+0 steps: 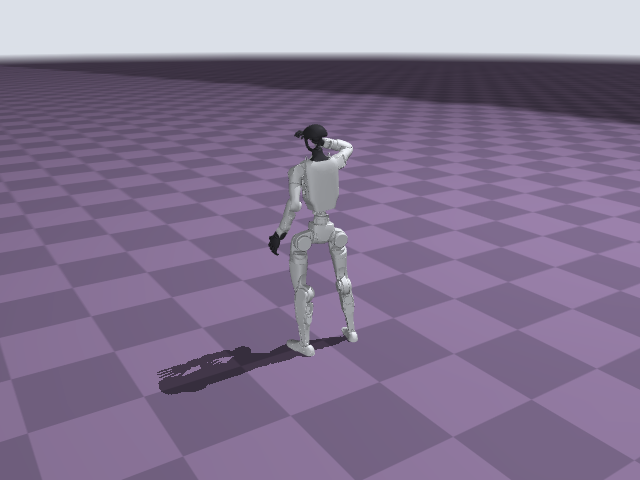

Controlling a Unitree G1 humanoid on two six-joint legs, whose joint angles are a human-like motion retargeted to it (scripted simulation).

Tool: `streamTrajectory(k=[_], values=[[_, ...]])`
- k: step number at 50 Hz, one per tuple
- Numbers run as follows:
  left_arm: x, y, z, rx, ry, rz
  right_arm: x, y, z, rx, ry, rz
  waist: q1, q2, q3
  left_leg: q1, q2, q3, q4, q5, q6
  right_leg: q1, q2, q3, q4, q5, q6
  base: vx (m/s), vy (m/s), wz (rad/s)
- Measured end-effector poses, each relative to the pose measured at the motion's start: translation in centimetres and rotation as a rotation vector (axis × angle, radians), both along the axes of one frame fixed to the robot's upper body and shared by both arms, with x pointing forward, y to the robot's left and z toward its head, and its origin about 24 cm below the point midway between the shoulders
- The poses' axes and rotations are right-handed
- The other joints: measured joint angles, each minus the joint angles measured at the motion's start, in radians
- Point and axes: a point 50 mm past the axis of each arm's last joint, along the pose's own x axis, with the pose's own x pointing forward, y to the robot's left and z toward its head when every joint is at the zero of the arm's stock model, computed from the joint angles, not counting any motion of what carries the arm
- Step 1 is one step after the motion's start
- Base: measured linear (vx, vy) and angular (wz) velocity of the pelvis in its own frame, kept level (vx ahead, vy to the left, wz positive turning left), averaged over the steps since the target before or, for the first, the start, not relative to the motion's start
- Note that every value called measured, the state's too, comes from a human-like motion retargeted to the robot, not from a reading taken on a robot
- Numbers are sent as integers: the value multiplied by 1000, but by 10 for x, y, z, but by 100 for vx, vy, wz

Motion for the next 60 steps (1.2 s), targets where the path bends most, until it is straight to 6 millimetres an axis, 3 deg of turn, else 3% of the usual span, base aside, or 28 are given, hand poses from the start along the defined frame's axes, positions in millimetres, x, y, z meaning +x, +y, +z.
streamTrajectory(k=[3,5,8,11,13,15,19,22,24,26,28,32,35,40,47,55,60], values=[[-2,-8,-7,-15,64,-109,-3,16,-1,-32,43,98,-22,25,-8,0,2,15,1,-1,4,-8,5,14,-2,4,0,-1,-1,-21],[4,-12,-9,-7,73,-153,3,14,-3,-19,113,124,-34,38,-8,-2,1,13,1,0,7,-8,4,12,-3,5,0,0,0,0],[23,-11,-8,50,37,-170,24,-12,-16,79,291,81,-48,40,0,-6,-2,-8,1,2,12,1,-3,-8,-3,3,0,-1,1,33],[45,-5,0,138,-31,-179,55,-57,-54,237,541,-60,-47,30,6,-14,-2,-34,3,7,7,11,-5,-36,-4,-1,0,0,0,44],[60,-3,6,193,-79,-191,75,-87,-95,330,716,-225,-43,29,12,-19,2,-50,5,10,-1,18,-2,-54,-3,-2,0,0,-2,41],[74,-4,12,243,-129,-203,91,-115,-148,398,897,-432,-39,33,19,-23,7,-63,7,12,-10,23,1,-69,-2,-4,0,-1,-2,34],[98,-10,23,308,-211,-211,103,-160,-284,487,1355,-890,-21,40,44,-22,9,-79,12,14,-20,34,0,-88,4,-6,0,-1,0,18],[109,-16,27,317,-248,-229,79,-179,-388,427,1704,-1207,-10,41,67,-22,5,-84,15,15,-19,37,-7,-93,10,-6,0,0,0,0],[112,-20,28,308,-260,-253,52,-184,-442,354,1903,-1378,-6,40,82,-25,1,-85,16,16,-17,33,-11,-92,13,-4,0,0,0,0],[112,-24,26,289,-259,-284,21,-186,-481,275,2065,-1515,-5,38,93,-31,-2,-84,16,18,-13,26,-15,-90,14,-1,0,-3,1,-2],[109,-27,23,262,-246,-315,-6,-188,-505,210,2186,-1618,-7,35,104,-41,-6,-82,15,21,-10,14,-18,-86,13,4,0,-6,2,-5],[103,-30,14,213,-197,-353,-38,-192,-524,193,2308,-1738,-19,28,127,-69,-12,-76,6,33,-3,-19,-21,-78,7,19,0,-8,1,-7],[97,-31,8,200,-159,-354,-43,-193,-525,252,2322,-1751,-31,23,144,-91,-14,-69,-8,47,0,-48,-18,-70,-3,35,0,-9,0,-12],[90,-31,4,239,-130,-342,-29,-188,-516,324,2272,-1655,-48,20,168,-116,-10,-49,-40,73,-5,-91,-2,-54,-26,65,0,-7,-1,-19],[84,-29,4,296,-119,-376,-10,-175,-509,274,2217,-1554,-57,20,183,-117,2,-23,-63,85,-15,-107,21,-34,-47,84,0,-1,-1,-12],[87,-29,-1,319,-68,-437,-14,-159,-519,242,2264,-1565,-51,20,152,-102,15,-10,-15,42,-9,-99,19,-31,-3,48,0,10,0,-8],[99,-30,1,311,-77,-419,-14,-158,-523,206,2297,-1566,-60,23,115,-89,14,-23,14,13,-3,-73,7,-42,16,18,0,14,2,13]])
